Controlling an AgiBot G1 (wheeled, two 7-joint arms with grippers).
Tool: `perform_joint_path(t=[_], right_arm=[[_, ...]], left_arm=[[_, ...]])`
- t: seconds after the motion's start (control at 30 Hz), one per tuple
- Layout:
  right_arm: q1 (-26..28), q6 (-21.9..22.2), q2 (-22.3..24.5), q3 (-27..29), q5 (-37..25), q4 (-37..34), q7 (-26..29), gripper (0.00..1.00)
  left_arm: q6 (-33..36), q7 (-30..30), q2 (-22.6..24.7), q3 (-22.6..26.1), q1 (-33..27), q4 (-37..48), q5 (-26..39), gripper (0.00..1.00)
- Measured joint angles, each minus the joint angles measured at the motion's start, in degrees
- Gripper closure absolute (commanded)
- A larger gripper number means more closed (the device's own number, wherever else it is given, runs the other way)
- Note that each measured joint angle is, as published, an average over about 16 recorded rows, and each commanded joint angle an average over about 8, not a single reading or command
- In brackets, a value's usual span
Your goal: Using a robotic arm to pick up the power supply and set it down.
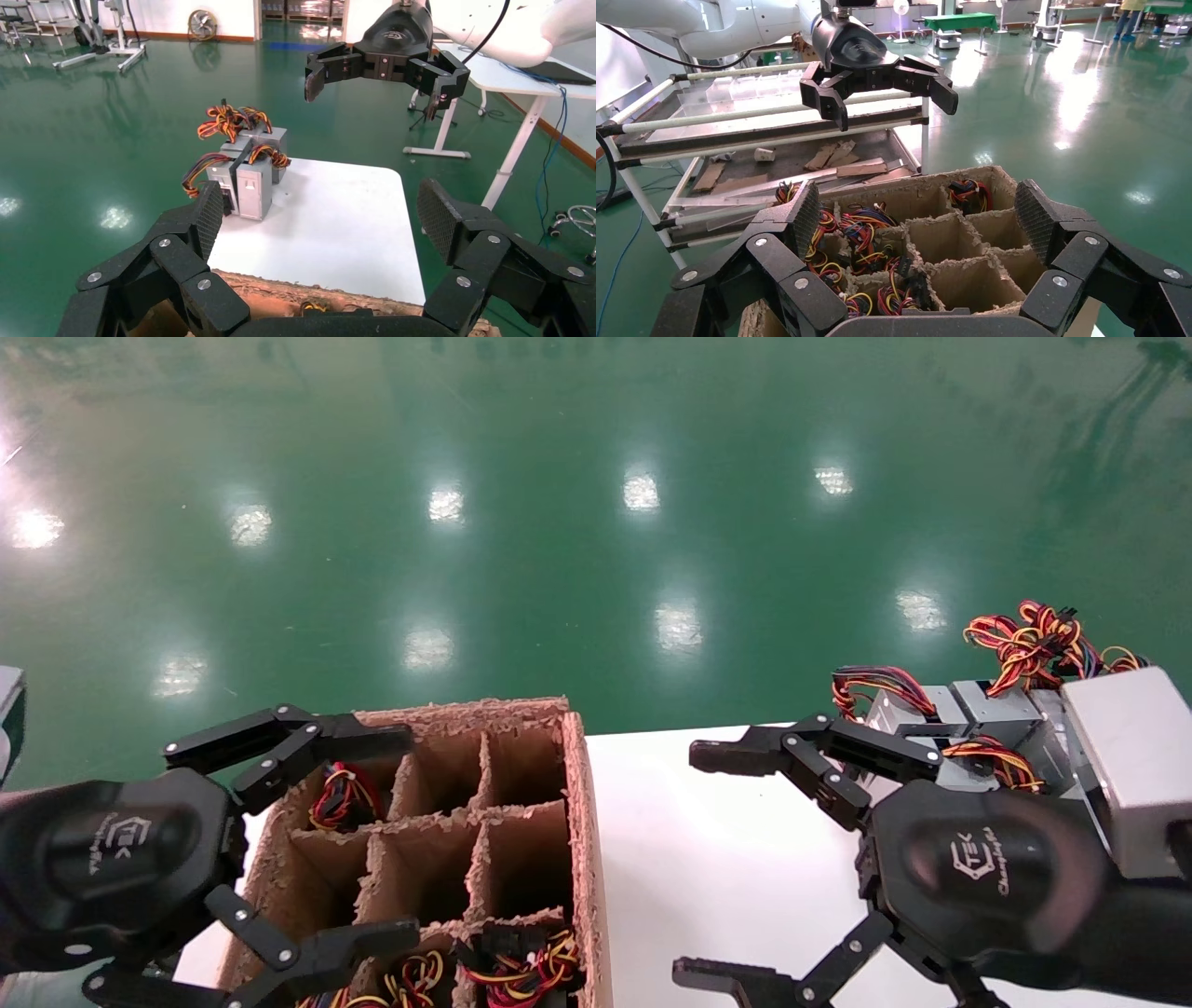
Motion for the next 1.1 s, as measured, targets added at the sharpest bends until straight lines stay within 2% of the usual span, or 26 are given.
perform_joint_path(t=[0.93,0.97,1.0,1.1], right_arm=[[0.0,0.0,0.0,0.0,0.0,0.0,0.0,0.00],[0.0,0.0,0.0,0.0,0.0,0.0,0.0,0.00],[0.0,0.0,0.0,0.0,0.0,0.0,0.0,0.00],[0.0,0.0,0.0,0.0,0.0,0.0,0.0,0.00]], left_arm=[[0.0,0.0,0.0,0.0,0.0,0.0,0.0,0.00],[0.0,0.0,0.0,0.0,0.0,0.0,0.0,0.02],[0.0,0.0,0.0,0.0,0.0,0.0,0.0,0.11],[0.0,0.0,0.0,0.0,0.0,0.0,0.0,0.49]])
